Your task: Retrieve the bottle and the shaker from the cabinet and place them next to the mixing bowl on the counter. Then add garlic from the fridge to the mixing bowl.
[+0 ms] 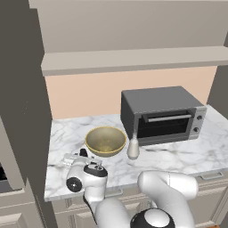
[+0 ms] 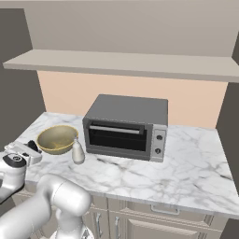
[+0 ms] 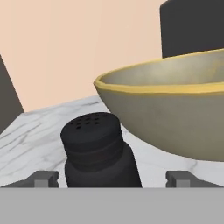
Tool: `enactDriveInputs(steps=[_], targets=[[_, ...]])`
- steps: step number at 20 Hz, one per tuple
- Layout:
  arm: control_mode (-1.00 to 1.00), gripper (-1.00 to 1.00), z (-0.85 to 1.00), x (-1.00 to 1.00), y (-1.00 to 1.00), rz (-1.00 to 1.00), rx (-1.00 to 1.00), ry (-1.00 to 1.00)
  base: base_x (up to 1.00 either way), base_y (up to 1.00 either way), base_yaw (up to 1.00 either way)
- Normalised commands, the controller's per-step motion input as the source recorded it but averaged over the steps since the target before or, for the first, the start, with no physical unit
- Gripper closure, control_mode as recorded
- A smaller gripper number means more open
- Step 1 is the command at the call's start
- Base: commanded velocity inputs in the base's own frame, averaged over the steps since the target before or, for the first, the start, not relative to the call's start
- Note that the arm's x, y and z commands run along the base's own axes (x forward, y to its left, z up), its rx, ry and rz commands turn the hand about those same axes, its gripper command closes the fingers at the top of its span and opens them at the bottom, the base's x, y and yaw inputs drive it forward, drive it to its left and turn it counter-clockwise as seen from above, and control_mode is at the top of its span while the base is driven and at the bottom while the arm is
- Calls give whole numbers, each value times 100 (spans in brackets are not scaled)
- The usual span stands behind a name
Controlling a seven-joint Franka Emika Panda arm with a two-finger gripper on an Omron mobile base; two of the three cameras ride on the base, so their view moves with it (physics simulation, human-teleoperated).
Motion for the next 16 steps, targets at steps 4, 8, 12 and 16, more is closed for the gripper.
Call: enactDriveInputs(steps=[4,8,12,16], targets=[[-100,-100,40,-39,0,1,0,0,0,0,0],[-100,-100,61,-13,0,1,0,0,0,0,0],[-100,-100,81,0,-6,0,0,2,0,0,0],[-100,-100,83,0,-6,0,0,4,0,0,0]])
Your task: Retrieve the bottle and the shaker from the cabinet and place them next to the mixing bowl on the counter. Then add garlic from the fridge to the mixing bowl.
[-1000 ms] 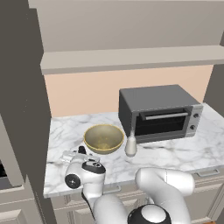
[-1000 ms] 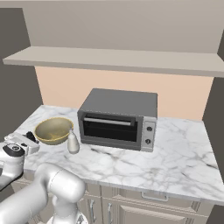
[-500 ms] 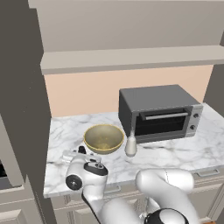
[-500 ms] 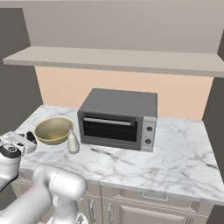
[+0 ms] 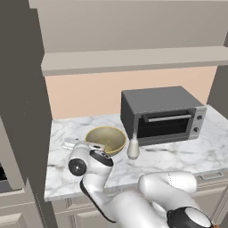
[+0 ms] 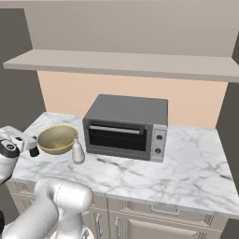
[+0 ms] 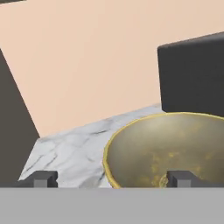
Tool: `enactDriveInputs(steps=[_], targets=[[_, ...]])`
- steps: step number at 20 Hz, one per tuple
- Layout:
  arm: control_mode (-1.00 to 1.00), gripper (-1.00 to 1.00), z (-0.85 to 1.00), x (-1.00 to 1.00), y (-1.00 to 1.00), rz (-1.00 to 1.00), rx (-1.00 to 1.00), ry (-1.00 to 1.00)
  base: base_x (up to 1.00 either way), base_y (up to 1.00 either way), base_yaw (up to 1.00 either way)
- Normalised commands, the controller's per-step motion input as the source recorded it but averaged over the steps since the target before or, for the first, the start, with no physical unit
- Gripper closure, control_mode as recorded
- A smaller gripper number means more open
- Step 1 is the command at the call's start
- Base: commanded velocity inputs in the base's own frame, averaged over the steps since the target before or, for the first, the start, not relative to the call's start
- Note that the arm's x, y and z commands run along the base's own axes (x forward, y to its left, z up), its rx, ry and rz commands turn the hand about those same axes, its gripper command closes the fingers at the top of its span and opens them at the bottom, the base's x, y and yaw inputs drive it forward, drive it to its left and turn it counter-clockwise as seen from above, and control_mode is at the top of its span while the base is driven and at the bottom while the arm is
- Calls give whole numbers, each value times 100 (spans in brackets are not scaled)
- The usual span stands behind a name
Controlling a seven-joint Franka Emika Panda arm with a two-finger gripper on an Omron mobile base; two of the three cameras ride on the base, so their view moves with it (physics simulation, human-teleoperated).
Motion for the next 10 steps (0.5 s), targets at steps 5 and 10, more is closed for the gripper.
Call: enactDriveInputs(steps=[5,10], targets=[[-100,-100,87,-1,-20,0,0,4,0,0,0],[-100,-100,67,-4,-47,5,0,3,0,0,0]])
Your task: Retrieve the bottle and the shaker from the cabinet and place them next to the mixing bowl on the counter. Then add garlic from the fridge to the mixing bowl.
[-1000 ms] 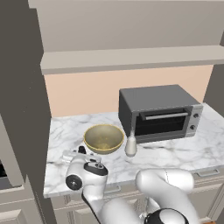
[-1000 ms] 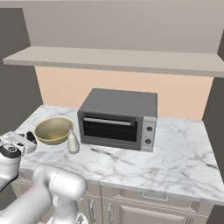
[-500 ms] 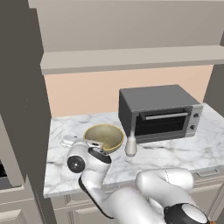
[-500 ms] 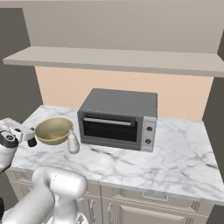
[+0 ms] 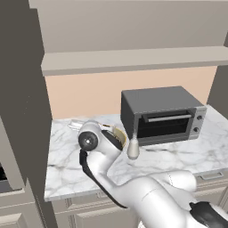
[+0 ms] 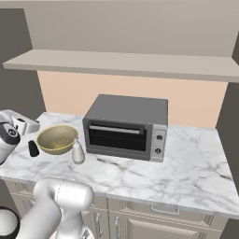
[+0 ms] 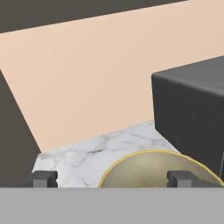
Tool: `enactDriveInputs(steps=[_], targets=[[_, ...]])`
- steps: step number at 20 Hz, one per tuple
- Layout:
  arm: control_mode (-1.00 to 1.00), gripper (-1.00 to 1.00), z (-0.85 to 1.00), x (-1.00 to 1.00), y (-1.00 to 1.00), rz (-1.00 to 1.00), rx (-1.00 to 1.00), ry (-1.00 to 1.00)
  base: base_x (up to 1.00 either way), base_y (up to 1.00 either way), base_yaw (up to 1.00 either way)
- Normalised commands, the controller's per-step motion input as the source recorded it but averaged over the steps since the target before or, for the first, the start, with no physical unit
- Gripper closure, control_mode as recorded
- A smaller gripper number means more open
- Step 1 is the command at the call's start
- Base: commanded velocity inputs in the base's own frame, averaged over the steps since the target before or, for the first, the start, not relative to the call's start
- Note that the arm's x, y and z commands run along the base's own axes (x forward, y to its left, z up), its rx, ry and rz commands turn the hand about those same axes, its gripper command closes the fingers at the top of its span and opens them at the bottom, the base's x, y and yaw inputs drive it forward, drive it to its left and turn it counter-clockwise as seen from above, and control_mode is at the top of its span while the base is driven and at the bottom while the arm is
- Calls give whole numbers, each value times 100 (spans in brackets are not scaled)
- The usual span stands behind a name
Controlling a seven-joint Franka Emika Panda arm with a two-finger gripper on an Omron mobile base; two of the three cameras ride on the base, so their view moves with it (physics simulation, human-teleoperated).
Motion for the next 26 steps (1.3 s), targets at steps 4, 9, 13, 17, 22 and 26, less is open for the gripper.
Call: enactDriveInputs(steps=[4,9,13,17,22,26], targets=[[-100,-100,58,-13,-61,13,0,2,0,0,0],[-100,-100,44,-22,-68,14,2,0,0,0,0],[-100,-100,33,-46,-74,18,6,0,0,0,0],[-100,-100,57,-54,-80,18,0,0,0,0,0],[-100,-100,79,-35,-86,11,0,4,0,0,0],[-100,-100,64,-37,-75,4,0,6,0,0,0]])
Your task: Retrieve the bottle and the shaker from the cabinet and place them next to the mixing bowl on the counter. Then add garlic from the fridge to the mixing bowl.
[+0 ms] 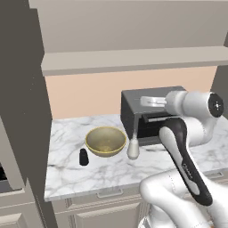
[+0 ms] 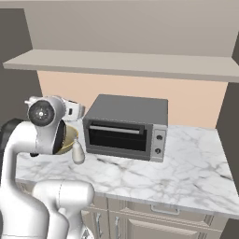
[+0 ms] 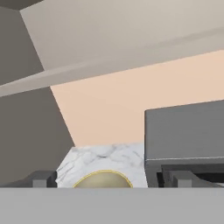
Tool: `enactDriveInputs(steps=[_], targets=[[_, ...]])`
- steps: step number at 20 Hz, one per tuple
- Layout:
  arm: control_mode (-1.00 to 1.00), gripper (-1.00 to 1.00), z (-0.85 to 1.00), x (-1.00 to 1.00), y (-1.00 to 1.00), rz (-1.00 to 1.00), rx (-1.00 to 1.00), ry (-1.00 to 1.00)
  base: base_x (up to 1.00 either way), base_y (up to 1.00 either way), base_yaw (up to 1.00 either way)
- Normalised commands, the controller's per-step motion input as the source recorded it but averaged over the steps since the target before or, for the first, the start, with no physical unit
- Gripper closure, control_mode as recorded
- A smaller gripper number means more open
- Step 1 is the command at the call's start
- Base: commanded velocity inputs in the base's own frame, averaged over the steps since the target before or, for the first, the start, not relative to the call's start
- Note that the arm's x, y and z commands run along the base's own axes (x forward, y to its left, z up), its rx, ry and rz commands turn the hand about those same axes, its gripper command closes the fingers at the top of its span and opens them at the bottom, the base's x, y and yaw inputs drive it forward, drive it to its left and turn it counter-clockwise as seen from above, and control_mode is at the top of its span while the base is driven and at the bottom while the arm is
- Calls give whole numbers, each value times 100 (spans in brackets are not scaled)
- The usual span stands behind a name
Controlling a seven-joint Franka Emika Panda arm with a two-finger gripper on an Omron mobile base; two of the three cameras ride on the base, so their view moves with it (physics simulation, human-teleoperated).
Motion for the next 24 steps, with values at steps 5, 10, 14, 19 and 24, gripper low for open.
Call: enactDriveInputs(steps=[5,10,14,19,24], targets=[[-100,-100,41,-56,-57,0,0,8,0,0,0],[-100,-100,42,-91,-40,-4,0,0,0,0,0],[-100,-100,62,-74,-15,-8,0,0,0,0,0],[-100,-100,62,-65,-1,-6,-2,0,0,0,0],[-100,-100,0,-4,0,0,-1,0,0,0,0]])
